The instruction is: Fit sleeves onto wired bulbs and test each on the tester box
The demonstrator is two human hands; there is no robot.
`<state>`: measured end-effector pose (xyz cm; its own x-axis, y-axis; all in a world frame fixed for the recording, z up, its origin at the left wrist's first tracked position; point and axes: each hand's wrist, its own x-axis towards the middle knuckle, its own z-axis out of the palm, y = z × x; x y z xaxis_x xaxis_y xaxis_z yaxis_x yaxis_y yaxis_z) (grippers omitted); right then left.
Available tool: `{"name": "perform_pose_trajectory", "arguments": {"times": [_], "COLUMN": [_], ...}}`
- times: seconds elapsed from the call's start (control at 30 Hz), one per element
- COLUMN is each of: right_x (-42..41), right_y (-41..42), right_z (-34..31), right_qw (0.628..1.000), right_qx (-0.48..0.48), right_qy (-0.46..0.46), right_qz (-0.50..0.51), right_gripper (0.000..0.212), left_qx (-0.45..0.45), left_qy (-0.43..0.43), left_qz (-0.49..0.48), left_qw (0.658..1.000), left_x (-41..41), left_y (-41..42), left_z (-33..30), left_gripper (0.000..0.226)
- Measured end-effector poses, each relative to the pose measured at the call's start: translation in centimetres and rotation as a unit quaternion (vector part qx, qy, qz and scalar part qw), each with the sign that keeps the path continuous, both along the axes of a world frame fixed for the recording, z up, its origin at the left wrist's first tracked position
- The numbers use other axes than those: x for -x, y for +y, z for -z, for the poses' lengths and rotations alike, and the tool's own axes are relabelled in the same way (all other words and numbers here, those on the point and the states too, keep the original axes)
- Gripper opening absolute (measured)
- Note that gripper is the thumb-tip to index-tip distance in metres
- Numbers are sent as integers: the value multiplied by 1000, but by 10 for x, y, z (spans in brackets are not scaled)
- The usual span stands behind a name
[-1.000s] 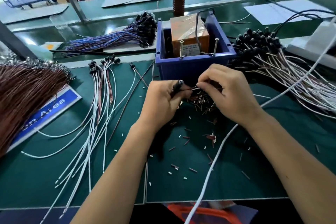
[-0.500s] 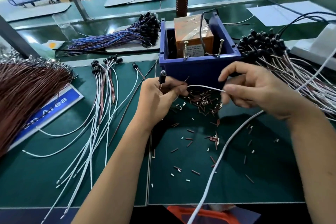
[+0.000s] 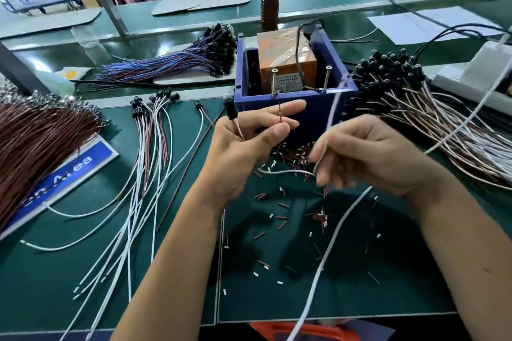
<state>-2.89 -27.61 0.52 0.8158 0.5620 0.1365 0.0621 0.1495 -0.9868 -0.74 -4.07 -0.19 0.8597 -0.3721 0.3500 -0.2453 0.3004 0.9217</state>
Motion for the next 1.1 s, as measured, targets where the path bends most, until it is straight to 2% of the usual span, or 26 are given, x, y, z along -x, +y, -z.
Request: {"name": "perform_pose_trajectory", "arguments": {"times": [0.13, 0.3, 0.37, 0.5, 0.7, 0.87, 0.97, 1.1], "right_x": [2, 3, 2, 0, 0, 0, -2, -1], "right_y": [27, 34, 29, 23, 27, 38, 39, 39], "right_z": [7, 8, 8, 7, 8, 12, 12, 12], "right_qw": [995, 992, 994, 998, 996, 990, 986, 981], "right_qx": [98, 122, 112, 33, -58, 1, 5, -11], "right_qy": [-20, -23, -14, 7, 33, -15, -14, -35], "right_qz": [-22, -6, -3, 47, 64, 143, 164, 192], "right_gripper": [31, 29, 26, 23, 29, 23, 15, 13], "left_qx": [12, -2, 8, 1, -1, -43, -64, -57], "left_qy": [22, 45, 72, 101, 120, 132, 134, 142], "left_qz": [63, 56, 77, 110, 186, 217, 199, 200], "left_qw": [998, 997, 994, 989, 975, 966, 969, 968], "left_x": [1, -3, -5, -5, -9, -8, -9, -11], "left_y": [-7, -4, 0, 4, 13, 7, 5, 5], "left_z": [-6, -1, 1, 5, 6, 7, 8, 10], "left_gripper": [16, 25, 25, 18, 20, 21, 14, 16]}}
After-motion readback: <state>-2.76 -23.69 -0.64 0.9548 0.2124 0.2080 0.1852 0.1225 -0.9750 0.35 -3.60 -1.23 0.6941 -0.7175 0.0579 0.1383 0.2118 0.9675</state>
